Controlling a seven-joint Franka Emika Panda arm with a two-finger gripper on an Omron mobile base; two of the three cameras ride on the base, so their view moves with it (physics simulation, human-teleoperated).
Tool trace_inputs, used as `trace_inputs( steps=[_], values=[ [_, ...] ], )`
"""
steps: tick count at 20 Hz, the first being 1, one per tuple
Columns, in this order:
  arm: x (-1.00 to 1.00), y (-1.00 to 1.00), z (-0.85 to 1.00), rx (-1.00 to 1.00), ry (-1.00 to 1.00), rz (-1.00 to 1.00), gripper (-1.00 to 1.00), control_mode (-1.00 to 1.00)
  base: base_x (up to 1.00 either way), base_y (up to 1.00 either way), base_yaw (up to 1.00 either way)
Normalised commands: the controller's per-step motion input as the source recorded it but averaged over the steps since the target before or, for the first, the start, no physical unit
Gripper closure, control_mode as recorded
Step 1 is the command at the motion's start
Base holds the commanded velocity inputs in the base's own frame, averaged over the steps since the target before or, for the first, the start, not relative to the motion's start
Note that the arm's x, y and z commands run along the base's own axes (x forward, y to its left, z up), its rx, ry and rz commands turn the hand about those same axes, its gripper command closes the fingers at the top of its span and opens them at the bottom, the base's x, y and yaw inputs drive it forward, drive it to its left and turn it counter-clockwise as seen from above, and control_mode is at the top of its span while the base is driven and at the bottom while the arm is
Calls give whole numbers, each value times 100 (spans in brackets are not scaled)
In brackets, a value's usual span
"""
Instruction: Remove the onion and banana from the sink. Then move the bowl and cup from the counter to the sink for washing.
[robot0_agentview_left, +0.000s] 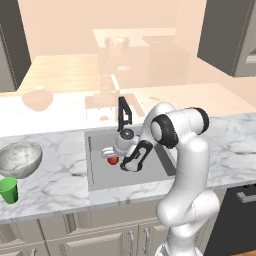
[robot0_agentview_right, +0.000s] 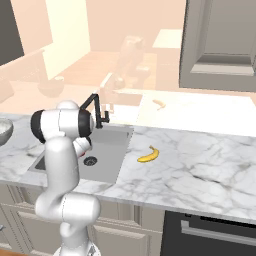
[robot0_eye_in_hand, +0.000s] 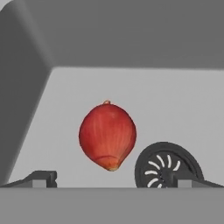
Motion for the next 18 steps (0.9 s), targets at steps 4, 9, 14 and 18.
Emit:
trace_inputs(
  steps=[4,9,14,18],
  values=[
    [8,3,-14,0,2,0,-100,-100,0,0,0],
    [10,3,-11,0,1,0,-100,-100,0,0,0],
    [13,5,-6,0,0,0,-100,-100,0,0,0],
    [13,5,-6,0,0,0,-100,-100,0,0,0]
  ],
)
